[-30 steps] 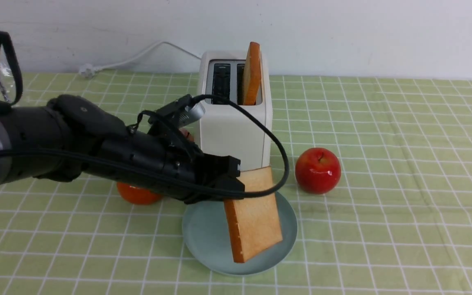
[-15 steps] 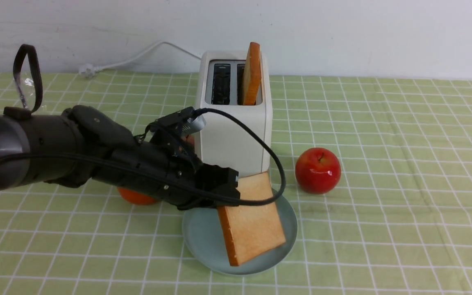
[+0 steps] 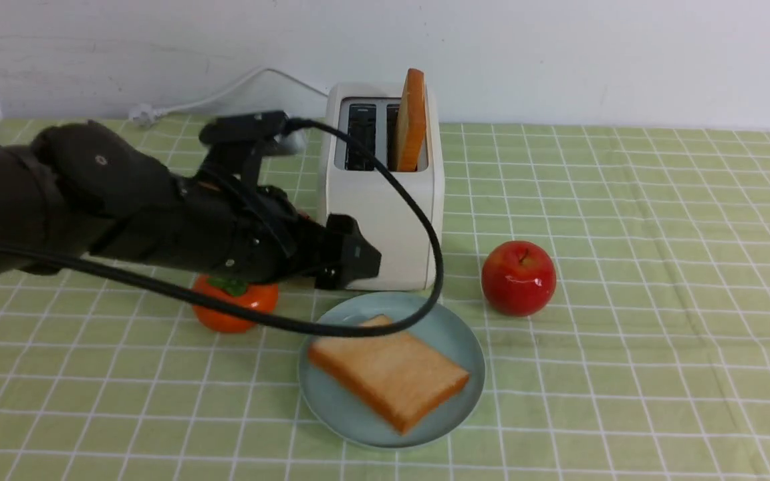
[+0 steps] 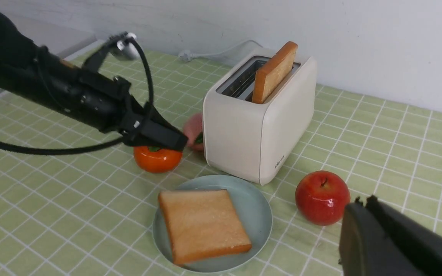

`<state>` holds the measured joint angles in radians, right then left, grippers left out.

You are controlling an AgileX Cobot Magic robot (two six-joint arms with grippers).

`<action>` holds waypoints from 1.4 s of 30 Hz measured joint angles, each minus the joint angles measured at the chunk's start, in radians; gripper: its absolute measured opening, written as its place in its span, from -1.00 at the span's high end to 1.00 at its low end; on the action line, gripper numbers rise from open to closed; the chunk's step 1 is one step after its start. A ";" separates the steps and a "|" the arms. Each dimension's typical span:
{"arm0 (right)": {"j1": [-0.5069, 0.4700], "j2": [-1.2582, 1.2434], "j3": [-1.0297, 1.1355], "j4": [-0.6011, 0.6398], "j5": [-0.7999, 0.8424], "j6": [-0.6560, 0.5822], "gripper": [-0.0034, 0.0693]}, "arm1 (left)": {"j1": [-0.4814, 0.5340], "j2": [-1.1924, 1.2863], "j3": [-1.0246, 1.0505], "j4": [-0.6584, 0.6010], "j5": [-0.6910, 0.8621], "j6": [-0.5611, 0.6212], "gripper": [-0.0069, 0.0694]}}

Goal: Take toasted bread from bread machine on green coffee tablecloth place on plate.
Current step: 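Place the slice of bread on the plate with the left gripper, then grasp the toast slice in the toaster and pull it up out of the slot with the right gripper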

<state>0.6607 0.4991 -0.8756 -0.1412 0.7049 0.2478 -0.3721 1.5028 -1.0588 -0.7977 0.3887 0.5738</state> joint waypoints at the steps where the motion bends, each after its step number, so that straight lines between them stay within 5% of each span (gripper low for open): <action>1: 0.000 0.000 0.000 0.000 0.000 0.000 0.91 | 0.000 -0.030 0.000 0.016 -0.007 0.000 -0.92; 6: 0.000 0.000 0.000 0.001 0.001 0.000 0.91 | 0.000 -0.149 0.000 0.070 0.009 0.000 -0.82; 9: 0.000 0.003 0.000 0.011 0.002 0.000 0.91 | 0.000 -0.248 0.000 0.086 0.054 -0.007 -0.51; 15: 0.000 0.085 -0.017 0.019 0.043 0.000 0.91 | 0.000 -0.453 0.000 0.147 0.170 -0.061 0.70; 17: 0.000 0.140 -0.041 0.023 0.075 0.000 0.91 | 0.000 -0.525 0.000 0.180 0.209 -0.080 0.85; 28: 0.000 0.379 -0.178 0.033 0.102 -0.006 0.91 | 0.000 -0.909 0.171 0.298 0.238 -0.195 0.85; 42: 0.000 0.791 -0.500 0.070 0.097 -0.026 0.86 | 0.000 -1.209 0.452 0.268 0.021 -0.203 0.85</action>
<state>0.6607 1.2899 -1.3753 -0.0708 0.8016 0.2222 -0.3721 0.2934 -0.6065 -0.5295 0.4101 0.3712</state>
